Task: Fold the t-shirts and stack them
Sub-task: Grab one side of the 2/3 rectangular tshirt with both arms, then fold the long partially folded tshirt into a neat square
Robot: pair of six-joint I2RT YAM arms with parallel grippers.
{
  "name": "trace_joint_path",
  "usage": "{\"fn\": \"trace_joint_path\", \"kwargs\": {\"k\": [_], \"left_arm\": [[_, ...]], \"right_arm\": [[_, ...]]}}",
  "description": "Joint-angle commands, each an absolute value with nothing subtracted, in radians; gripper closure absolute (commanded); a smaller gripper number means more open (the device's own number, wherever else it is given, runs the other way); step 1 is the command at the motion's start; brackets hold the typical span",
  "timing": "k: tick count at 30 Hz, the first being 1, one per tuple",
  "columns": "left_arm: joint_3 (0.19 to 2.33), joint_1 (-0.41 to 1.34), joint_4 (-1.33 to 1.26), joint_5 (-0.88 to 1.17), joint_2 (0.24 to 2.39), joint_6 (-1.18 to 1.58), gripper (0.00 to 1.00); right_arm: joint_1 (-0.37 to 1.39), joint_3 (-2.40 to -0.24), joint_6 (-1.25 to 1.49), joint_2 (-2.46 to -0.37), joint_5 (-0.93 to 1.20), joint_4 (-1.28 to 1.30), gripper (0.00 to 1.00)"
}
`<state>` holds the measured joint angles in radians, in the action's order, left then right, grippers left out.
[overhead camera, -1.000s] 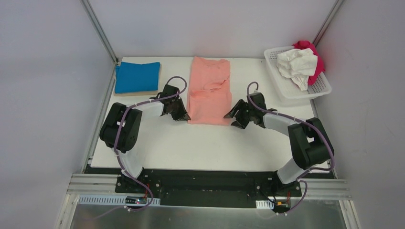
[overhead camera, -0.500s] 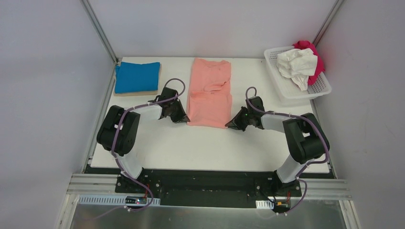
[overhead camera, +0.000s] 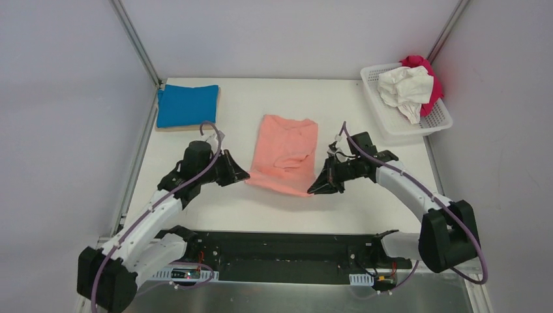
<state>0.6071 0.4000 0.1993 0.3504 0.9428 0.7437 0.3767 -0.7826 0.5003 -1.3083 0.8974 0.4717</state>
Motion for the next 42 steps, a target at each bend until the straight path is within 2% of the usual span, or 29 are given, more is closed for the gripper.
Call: {"fn": "trace_joint_path", "kwargs": {"k": [1,5,10,17,26,42], "left_arm": [[0.606,0.401,0.267,0.433,0.785,0.721,1.00],[0.626,0.401,0.305,0.340,0.690,0.694,1.00],[0.692,0.400,0.283,0.270,0.755,0.696,1.00],[0.795,0.400,0.187,0.138,0.945,0.709,1.00],[0.953,0.398,0.163,-0.017,1.174,0.691,1.00],[1.271,0.354,0.155,-0.026,1.620,0.652,1.00]], "right_arm": [[0.388,-0.850,0.373,-1.216,1.082,0.728,1.00],[0.382,-0.874,0.363,-1.157,1.099,0.711,1.00],[0.315,-0.877,0.409,-1.161,1.071,0.664,1.00],[0.186,-0.890,0.492,-1.251,1.096,0.518,1.00],[0.136,-0.993,0.515,-1.398,1.022,0.449,1.00],[0.071,-1.157,0.572,-1.720,0.974,0.353,1.00]]}}
